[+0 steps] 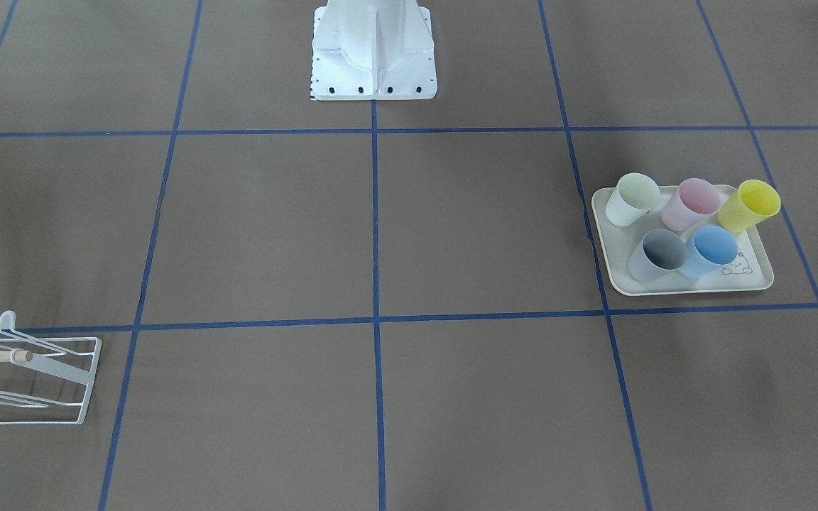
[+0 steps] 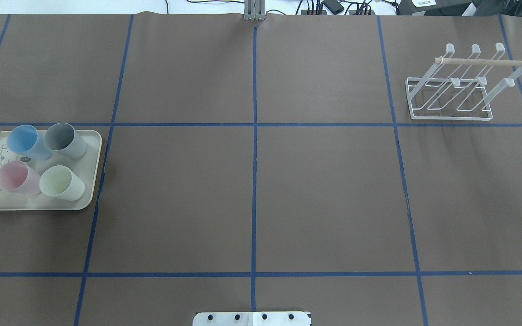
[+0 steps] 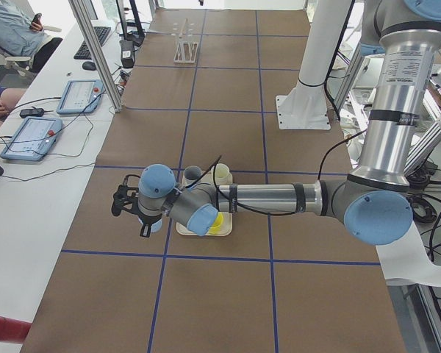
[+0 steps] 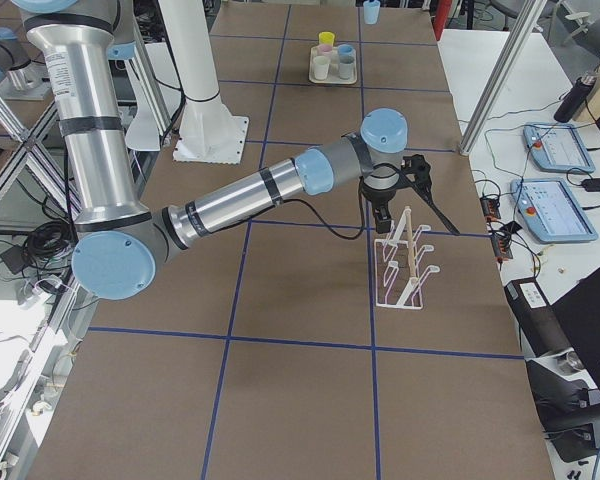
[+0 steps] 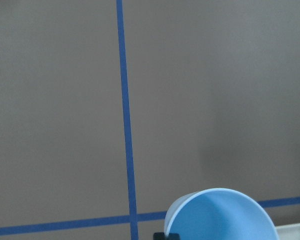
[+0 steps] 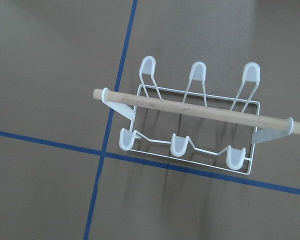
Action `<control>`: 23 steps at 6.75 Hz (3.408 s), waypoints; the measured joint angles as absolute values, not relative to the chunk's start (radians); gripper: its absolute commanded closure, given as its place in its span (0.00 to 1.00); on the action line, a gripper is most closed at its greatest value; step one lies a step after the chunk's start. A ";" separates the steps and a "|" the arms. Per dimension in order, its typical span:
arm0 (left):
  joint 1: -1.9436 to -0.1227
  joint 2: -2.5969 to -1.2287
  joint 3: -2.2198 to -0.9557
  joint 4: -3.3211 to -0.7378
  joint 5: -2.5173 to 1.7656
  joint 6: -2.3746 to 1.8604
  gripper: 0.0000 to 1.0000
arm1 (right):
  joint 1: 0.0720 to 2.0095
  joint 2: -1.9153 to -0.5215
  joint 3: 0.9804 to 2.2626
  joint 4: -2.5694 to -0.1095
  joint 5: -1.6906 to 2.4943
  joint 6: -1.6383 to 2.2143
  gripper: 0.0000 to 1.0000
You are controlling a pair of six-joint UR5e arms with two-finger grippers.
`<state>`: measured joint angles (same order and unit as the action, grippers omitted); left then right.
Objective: Transfer IKEA cup to right arm and place on rack
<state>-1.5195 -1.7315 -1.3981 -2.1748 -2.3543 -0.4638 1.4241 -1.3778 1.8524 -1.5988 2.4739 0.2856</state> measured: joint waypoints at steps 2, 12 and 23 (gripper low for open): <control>-1.499 -1.766 -1.491 -2.183 -2.264 -0.741 1.00 | 1.379 -1.281 1.849 -1.597 2.456 0.438 0.01; -0.931 -1.799 -1.680 -2.964 -1.692 -2.339 1.00 | 0.844 -0.947 1.744 -0.879 1.806 1.689 0.01; -0.668 -2.004 -1.676 -3.074 -1.422 -2.639 1.00 | 0.642 -0.830 1.561 -0.381 1.508 1.936 0.00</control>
